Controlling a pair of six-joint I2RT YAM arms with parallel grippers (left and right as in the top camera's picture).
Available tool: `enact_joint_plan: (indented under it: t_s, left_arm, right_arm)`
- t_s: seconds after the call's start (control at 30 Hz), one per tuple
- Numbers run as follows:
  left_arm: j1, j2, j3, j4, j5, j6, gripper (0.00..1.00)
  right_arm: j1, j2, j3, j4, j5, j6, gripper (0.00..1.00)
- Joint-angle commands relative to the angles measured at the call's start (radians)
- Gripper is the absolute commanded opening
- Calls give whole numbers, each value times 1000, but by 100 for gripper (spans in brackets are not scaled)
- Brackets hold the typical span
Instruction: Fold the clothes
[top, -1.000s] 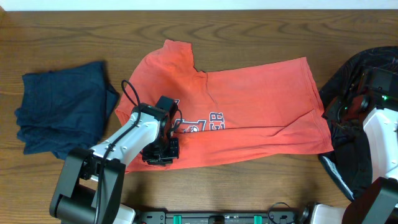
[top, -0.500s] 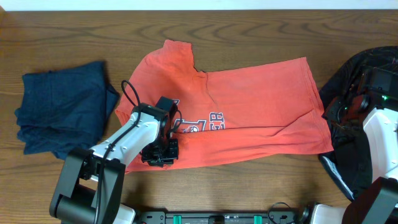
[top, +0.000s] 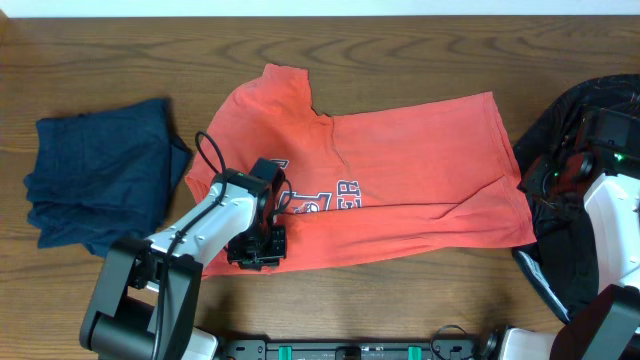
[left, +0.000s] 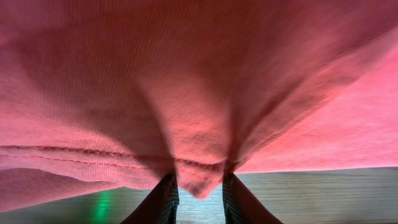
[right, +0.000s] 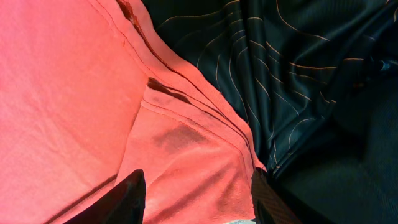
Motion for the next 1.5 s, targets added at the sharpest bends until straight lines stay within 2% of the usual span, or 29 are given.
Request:
enact_joint_plan:
  t_s: [0.0, 0.07, 0.1, 0.4, 0.57, 0.6, 0.63, 0.7, 0.73, 0.9, 1.0, 1.1, 1.13, 1.27, 1.47]
  left_arm:
    - [-2, 0, -16, 0, -13, 6, 22]
    - [-2, 0, -15, 8, -12, 6, 8]
    - [-2, 0, -13, 8, -12, 6, 6]
    - [-1, -55, 158, -60, -12, 34, 6]
    - [-1, -74, 253, 85, -11, 29, 6]
    - [-1, -74, 253, 118, -3, 23, 8]
    - [-1, -71, 252, 140, 10, 23, 16]
    - [-1, -69, 251, 138, 30, 24, 40]
    - [-1, -69, 250, 129, 31, 24, 47]
    - [3, -69, 250, 43, 24, 34, 48]
    - [14, -69, 250, -36, -39, 32, 48]
    - [29, -69, 250, -89, -108, 19, 48]
    - [35, -69, 247, -95, -110, 11, 48]
    - [51, -68, 207, -57, -110, -40, 48]
    - [52, -67, 120, 58, -111, -40, 48]
  right_arm:
    - [-14, -3, 7, -1, 0, -16, 53]
    - [-14, -3, 7, -1, 0, -16, 53]
    - [-14, -3, 7, -1, 1, -16, 53]
    - [-14, -3, 7, -1, 3, -15, 53]
    - [-14, -3, 7, -1, 3, -15, 52]
    - [-14, -3, 7, -1, 3, -15, 53]
    - [-14, -3, 7, -1, 3, -15, 53]
    - [-14, -3, 7, -3, 4, -16, 53]
    - [-14, -3, 7, -3, 4, -16, 53]
    - [-14, -3, 7, 1, 3, -16, 53]
    - [-14, -3, 7, -1, -6, -38, 53]
    - [-10, -3, 8, 6, -108, -119, 42]
    - [-6, -3, 10, 9, -141, -154, 33]
    - [21, 32, 82, 3, -159, -213, 24]
    - [35, 226, 346, -27, -157, -299, 22]
